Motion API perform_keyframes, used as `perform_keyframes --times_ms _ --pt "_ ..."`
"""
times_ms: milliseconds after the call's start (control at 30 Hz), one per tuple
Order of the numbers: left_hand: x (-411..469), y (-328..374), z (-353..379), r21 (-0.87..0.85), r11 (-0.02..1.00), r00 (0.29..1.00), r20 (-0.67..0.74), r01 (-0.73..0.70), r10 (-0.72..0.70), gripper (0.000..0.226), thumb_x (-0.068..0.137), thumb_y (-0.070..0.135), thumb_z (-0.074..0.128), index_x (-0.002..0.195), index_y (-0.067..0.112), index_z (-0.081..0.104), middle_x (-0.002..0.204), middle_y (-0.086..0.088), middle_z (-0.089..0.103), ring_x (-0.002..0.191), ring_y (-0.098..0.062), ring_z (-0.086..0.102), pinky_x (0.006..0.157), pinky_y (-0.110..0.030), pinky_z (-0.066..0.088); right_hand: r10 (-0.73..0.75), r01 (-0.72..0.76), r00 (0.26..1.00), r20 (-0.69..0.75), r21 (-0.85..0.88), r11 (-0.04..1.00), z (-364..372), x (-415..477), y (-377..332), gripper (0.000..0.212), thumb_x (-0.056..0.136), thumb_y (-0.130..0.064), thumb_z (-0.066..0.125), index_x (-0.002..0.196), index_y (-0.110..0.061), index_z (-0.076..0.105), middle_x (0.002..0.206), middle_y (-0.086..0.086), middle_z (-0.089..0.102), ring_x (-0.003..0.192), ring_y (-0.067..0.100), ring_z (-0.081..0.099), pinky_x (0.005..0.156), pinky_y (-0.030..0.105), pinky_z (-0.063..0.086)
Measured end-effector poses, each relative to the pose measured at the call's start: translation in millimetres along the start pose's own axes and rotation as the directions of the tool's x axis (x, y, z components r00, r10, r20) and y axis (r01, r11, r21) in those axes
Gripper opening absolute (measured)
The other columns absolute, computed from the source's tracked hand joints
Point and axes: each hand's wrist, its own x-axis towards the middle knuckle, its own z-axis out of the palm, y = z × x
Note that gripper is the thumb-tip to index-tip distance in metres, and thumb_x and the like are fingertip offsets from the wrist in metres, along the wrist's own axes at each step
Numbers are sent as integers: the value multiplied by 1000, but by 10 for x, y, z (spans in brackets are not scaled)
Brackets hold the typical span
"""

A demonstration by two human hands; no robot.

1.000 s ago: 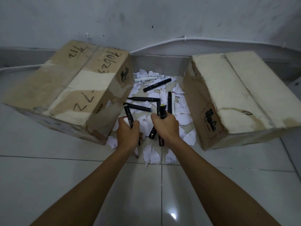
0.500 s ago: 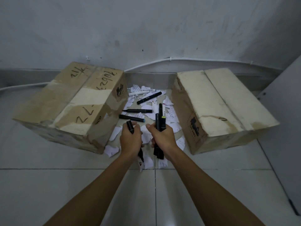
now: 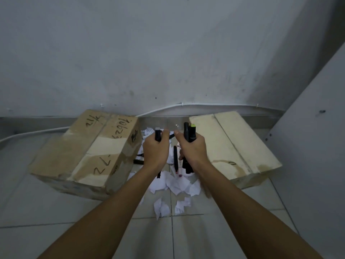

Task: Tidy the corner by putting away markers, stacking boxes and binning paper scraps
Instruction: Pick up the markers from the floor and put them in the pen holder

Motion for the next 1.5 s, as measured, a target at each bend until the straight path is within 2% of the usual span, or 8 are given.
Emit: perform_keyframes --times_ms 100,200,400,800,933,1033,1200,1500 --pt "29 487 -61 29 998 999 17 -49 48 43 97 28 55 61 7 45 52 -4 40 41 -6 38 49 -26 33 -29 30 999 -26 12 999 -61 32 -479 34 90 -27 73 70 -7 53 59 14 52 50 25 53 42 26 48" --pt "39 1005 -140 38 997 997 38 -69 68 43 98 32 54 63 9 45 55 -6 40 40 -5 39 40 -12 31 -27 28 999 -40 19 999 -108 32 -983 34 90 -27 73 70 -9 53 59 12 51 50 24 53 42 24 47" --pt "17 2337 -387 9 998 996 71 -55 54 44 96 41 54 60 18 42 53 6 40 48 -8 39 51 -27 31 -5 7 1000 -21 96 995 -235 -65 -2358 29 89 -30 74 75 -11 57 61 12 48 50 23 51 48 30 51" --pt "-291 5286 -768 -8 999 991 128 -46 47 46 97 40 54 73 0 54 62 -6 50 56 -16 45 56 -29 37 -19 28 997 -72 127 992 -742 -457 -5366 26 91 -26 72 76 -11 57 60 10 50 48 19 51 49 30 53" --pt "-380 6047 -810 -24 998 987 150 -58 61 43 97 39 54 72 4 53 62 -6 49 56 -16 43 57 -30 36 -40 52 994 -106 112 992 -967 -549 -6126 26 91 -26 72 76 -11 57 63 14 51 51 20 52 49 29 53" --pt "-446 6481 -797 -35 997 984 163 -68 72 46 97 39 55 74 -1 54 62 -5 49 56 -15 44 56 -29 36 -43 56 992 -121 107 993 -1162 -635 -6536 25 92 -26 71 77 -12 57 64 14 50 53 19 51 50 28 54" --pt "-623 6877 -669 -53 997 980 190 -51 60 42 96 41 55 68 10 51 62 -5 50 56 -15 44 58 -30 37 -18 45 982 -190 138 989 -1529 -803 -6894 24 91 -28 71 77 -15 57 62 9 51 53 17 52 52 28 55" --pt "-1148 7149 -135 -94 995 961 271 -32 56 41 95 41 56 66 13 48 61 -4 47 56 -17 42 57 -32 35 25 47 952 -304 228 973 -2391 -1090 -6995 24 91 -27 72 79 -13 57 56 5 49 50 18 50 54 31 54"
